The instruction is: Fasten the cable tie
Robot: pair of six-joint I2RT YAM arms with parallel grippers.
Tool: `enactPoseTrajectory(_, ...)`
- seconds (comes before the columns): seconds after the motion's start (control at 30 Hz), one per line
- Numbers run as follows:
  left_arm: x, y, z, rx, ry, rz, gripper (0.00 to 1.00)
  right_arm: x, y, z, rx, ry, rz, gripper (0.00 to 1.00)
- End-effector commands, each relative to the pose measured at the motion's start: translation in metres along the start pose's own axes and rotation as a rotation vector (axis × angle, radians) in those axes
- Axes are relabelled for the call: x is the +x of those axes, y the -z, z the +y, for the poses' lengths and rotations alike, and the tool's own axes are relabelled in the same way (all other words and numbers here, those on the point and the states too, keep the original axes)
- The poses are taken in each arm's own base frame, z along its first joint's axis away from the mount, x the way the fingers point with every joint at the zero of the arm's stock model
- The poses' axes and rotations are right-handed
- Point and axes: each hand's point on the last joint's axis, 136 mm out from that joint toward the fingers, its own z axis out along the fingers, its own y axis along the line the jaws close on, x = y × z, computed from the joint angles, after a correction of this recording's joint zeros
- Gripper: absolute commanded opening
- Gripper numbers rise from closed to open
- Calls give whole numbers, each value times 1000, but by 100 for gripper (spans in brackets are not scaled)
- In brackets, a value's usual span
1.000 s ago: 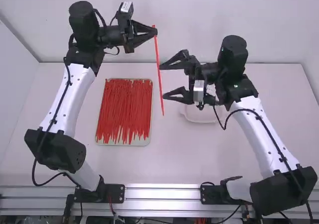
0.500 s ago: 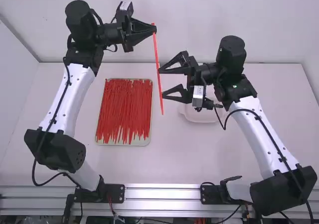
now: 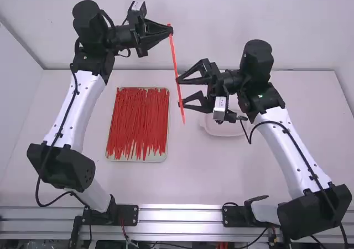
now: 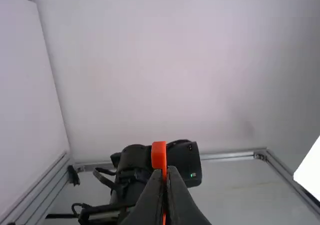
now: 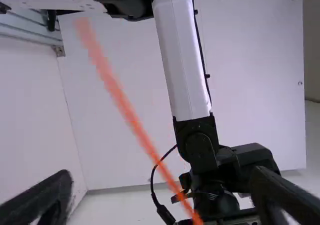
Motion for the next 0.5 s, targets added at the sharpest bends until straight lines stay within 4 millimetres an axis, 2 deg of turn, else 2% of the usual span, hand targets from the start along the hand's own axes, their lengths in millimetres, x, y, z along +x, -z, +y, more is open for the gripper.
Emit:
enactPoseTrajectory(0.0, -6, 4, -1, 2, -27, -29, 2, -5, -5, -5, -2, 16, -30, 71)
enactPoseTrajectory(0.1, -5, 4, 0, 0, -44, -23, 2, -6, -7, -5, -3, 13, -39, 51)
enactPoseTrajectory(0.13, -5, 4, 0, -2, -46, -21, 2, -6, -8, -4, -3, 11, -40, 49)
enactPoseTrajectory(0.17, -5, 4, 4, -9, -45, -21, 2, -7, -9, -4, -4, 5, -45, 42)
enactPoseTrajectory(0.2, -5, 4, 5, -10, -52, -21, 2, -7, -10, -4, -4, 4, -46, 39)
enactPoseTrajectory(0.3, -3, 5, 12, -23, -83, -3, 2, -7, -9, -3, -4, -4, -44, 38)
enactPoseTrajectory(0.47, -12, 24, 26, -50, -59, -21, 2, -7, -9, 0, -5, -45, -45, 38)
